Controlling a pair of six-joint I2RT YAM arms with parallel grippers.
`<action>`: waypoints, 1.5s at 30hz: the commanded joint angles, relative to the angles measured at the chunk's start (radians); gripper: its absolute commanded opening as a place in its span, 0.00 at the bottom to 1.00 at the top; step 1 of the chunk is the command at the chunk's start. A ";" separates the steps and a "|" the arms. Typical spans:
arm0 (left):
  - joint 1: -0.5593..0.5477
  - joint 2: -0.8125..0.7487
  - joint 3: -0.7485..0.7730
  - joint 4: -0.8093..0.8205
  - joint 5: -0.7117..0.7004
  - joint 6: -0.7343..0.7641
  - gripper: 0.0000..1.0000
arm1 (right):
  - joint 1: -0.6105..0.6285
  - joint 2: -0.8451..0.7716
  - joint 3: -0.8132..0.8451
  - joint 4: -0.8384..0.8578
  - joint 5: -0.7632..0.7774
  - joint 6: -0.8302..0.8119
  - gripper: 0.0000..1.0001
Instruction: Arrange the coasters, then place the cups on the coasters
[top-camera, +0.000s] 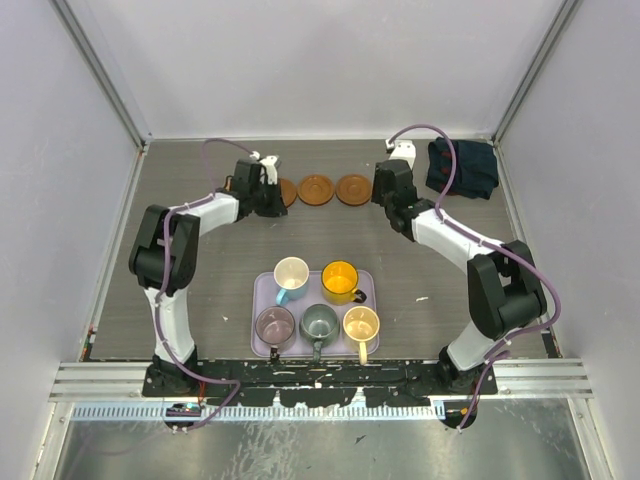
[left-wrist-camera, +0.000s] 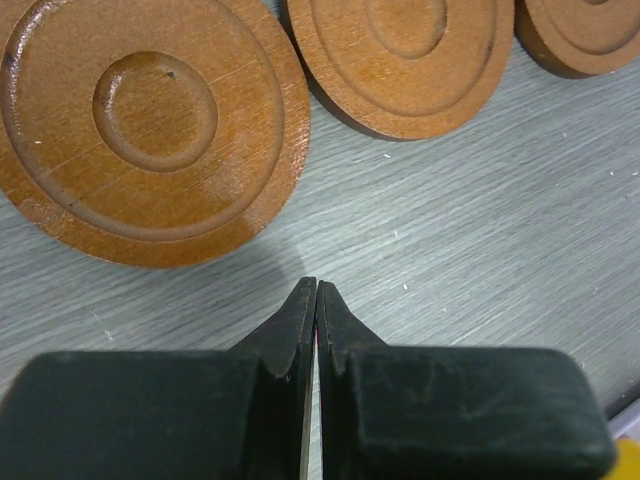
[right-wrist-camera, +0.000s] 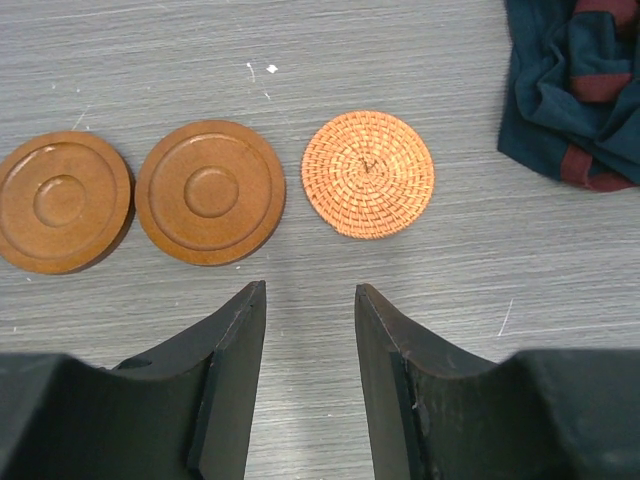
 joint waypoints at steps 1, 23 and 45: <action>0.006 0.024 0.078 -0.030 0.003 -0.011 0.04 | 0.000 -0.037 0.001 0.045 0.052 -0.011 0.46; 0.034 0.102 0.149 -0.107 -0.055 0.000 0.06 | 0.000 -0.011 0.020 0.040 0.078 -0.008 0.46; 0.060 0.107 0.166 -0.122 -0.021 -0.026 0.07 | 0.001 0.036 0.042 0.027 0.067 -0.006 0.46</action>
